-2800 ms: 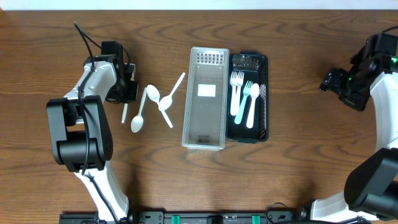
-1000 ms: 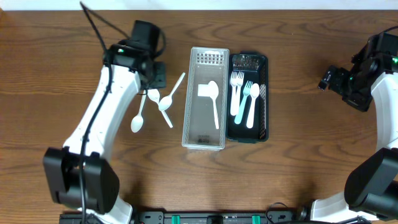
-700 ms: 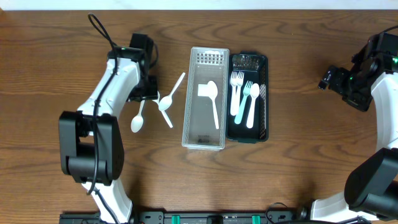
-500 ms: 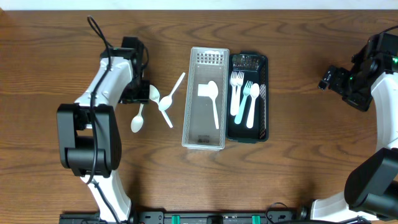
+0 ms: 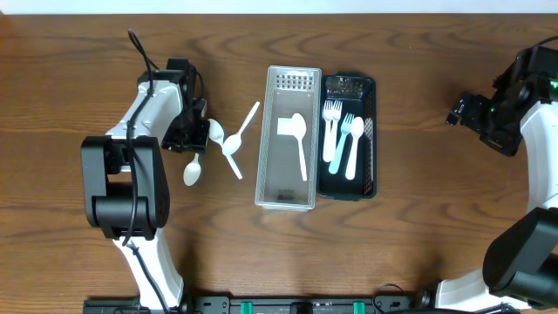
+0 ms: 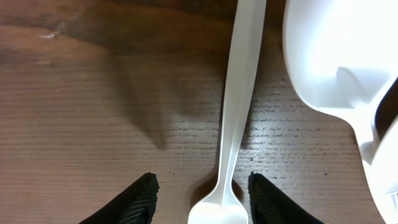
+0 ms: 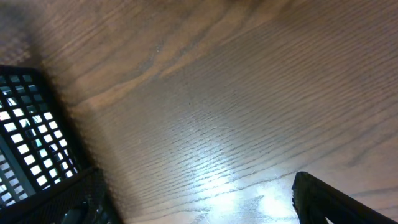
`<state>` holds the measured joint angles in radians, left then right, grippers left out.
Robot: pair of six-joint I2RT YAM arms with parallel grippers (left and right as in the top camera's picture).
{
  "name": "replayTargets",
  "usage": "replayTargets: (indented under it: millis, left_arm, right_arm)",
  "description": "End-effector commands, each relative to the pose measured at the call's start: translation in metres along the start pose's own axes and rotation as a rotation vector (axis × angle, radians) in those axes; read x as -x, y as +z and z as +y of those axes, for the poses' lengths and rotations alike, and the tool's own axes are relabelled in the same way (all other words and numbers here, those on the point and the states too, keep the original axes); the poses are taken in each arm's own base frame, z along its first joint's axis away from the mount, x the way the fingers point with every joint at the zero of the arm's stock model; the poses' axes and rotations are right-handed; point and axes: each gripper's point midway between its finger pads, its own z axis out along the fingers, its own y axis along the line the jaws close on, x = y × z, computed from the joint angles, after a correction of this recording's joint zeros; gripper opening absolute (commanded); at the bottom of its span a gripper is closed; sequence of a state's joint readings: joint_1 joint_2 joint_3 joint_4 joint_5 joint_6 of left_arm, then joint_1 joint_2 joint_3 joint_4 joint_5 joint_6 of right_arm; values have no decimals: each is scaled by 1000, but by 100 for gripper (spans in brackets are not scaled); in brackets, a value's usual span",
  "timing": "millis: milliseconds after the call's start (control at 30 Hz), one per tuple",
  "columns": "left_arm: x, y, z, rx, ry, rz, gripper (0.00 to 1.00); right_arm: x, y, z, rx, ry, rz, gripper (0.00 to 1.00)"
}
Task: Pack container
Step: 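Grasp another white spoon with the left gripper, then carry the spoon into the grey tray and release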
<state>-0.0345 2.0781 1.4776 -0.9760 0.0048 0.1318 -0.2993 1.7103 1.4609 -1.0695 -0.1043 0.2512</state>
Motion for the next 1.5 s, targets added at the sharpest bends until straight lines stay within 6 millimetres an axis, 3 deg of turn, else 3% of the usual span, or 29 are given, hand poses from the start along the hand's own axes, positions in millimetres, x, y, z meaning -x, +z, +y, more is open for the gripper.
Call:
replayTargets:
  millis: [0,233,300,433,533,667,900,1000,1100,1233,1333,1467]
  left_arm:
    - [-14,17,-3,-18,-2,51,51]
    - [-33,41,-6,-20,0,86,49]
    - [-34,41,-6,-21,-1,90,38]
    - [-37,38,-6,-21,0,100,6]
    - [-37,25,-6,-19,3,90,6]
    - [-22,-20,-9,-13,14,10,6]
    - [-1,-142,-33,-16,-13,-279,6]
    - [3,-186,-75,-121,34,-431,6]
    - [10,-209,-117,-204,71,-533,6]
    - [18,-205,-168,-240,161,-572,6]
    - [23,-180,-197,-251,184,-526,9]
    - [25,-139,-217,-241,176,-424,17]
  right_arm:
    - [4,-7,-1,4,0,-19,99]
    - [4,-7,-1,4,1,-18,99]
    - [4,-7,-1,3,1,-18,99]
    - [4,-7,-1,4,1,-18,99]
    - [4,-7,-1,4,1,-18,99]
    - [4,-7,-1,4,1,-18,99]
    - [4,-7,-1,4,1,-18,99]
    - [3,-7,-1,3,1,-16,99]
    - [3,-7,-1,3,1,-16,99]
    - [4,-7,-1,3,1,-17,99]
    - [4,-7,-1,3,1,-17,99]
    - [3,-7,-1,2,1,-14,99]
